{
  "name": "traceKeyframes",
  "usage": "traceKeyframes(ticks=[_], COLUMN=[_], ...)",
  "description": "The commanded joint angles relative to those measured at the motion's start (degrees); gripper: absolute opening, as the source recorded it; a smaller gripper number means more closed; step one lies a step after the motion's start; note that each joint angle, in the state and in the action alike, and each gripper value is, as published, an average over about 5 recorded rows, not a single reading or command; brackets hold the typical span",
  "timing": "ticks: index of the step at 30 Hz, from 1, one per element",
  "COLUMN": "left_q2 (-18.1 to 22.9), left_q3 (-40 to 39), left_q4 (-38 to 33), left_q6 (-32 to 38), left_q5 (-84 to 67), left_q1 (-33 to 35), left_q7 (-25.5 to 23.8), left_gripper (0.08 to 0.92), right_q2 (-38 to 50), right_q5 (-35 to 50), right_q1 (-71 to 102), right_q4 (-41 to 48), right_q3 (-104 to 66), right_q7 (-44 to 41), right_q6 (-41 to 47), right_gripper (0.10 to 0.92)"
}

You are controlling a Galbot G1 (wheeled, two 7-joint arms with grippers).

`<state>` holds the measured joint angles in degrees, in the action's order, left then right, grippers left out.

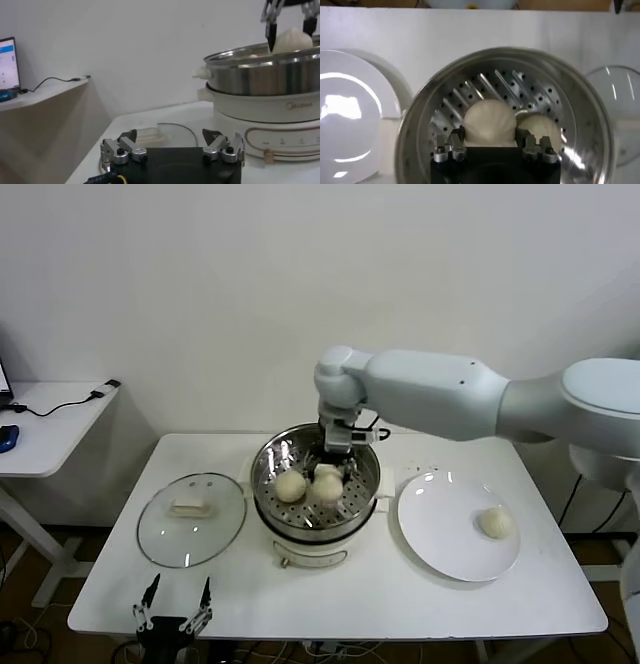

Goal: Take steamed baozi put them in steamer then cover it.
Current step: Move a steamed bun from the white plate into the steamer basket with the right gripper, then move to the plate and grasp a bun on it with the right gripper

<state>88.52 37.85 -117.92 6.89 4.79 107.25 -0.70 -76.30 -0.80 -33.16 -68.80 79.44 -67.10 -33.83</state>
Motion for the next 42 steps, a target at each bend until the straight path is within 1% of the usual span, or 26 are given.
traceKeyframes(ticks=[1, 6, 8, 11, 14, 21, 25, 30, 34, 37, 42], left_q2=[0.0, 0.0, 0.0, 0.1, 0.1, 0.0, 0.0, -0.1, -0.1, -0.1, 0.0], left_q3=[0.1, 0.0, -0.1, -0.2, -0.1, 0.0, 0.0, -0.2, -0.4, -0.5, -1.0], left_q4=[0.3, 0.8, 0.8, 0.8, 0.9, 0.8, 0.8, 0.7, 0.7, 0.3, -0.1], left_q6=[0.0, 0.0, 0.0, 0.0, 0.1, 0.3, 0.4, 0.7, 1.0, 1.0, 0.9], left_q5=[-0.2, -0.1, -0.1, 0.0, 0.0, -0.1, -0.1, 0.0, 0.0, 0.1, 0.6], left_q1=[0.0, -0.1, -0.2, -0.2, -0.2, 0.0, 0.1, 0.4, 0.5, 0.7, 0.6], left_q7=[0.0, 0.0, 0.0, 0.0, 0.1, 0.1, 0.1, 0.1, 0.1, 0.1, 0.1], left_gripper=[0.823, 0.823, 0.823, 0.823, 0.823, 0.823, 0.823, 0.823, 0.823, 0.823, 0.823], right_q2=[-2.8, -3.0, -3.1, -3.0, -2.4, 2.1, 8.5, 18.6, 27.3, 34.8, 45.8], right_q5=[-1.7, -2.2, -2.1, -1.1, -0.7, 1.6, 4.9, 11.3, 15.6, 18.2, 22.3], right_q1=[4.4, 4.5, 4.3, 4.0, 3.5, -1.0, -5.6, -11.7, -13.3, -13.8, -8.5], right_q4=[0.1, 0.8, 1.0, 0.9, 0.9, 0.2, -0.1, -1.6, -3.9, -6.2, -8.8], right_q3=[0.2, -0.2, -0.6, -1.0, -1.3, -2.2, -1.4, 4.5, 7.1, 9.9, 8.1], right_q7=[0.0, 0.3, -0.3, -2.1, -3.0, -2.9, 1.6, 10.8, 12.0, 12.9, 12.6], right_q6=[-1.3, -1.3, -1.2, -1.1, -1.3, -1.6, 1.4, 9.8, 20.0, 29.8, 44.1], right_gripper=[0.653, 0.66, 0.69, 0.767, 0.813, 0.823, 0.823, 0.823, 0.823, 0.823, 0.823])
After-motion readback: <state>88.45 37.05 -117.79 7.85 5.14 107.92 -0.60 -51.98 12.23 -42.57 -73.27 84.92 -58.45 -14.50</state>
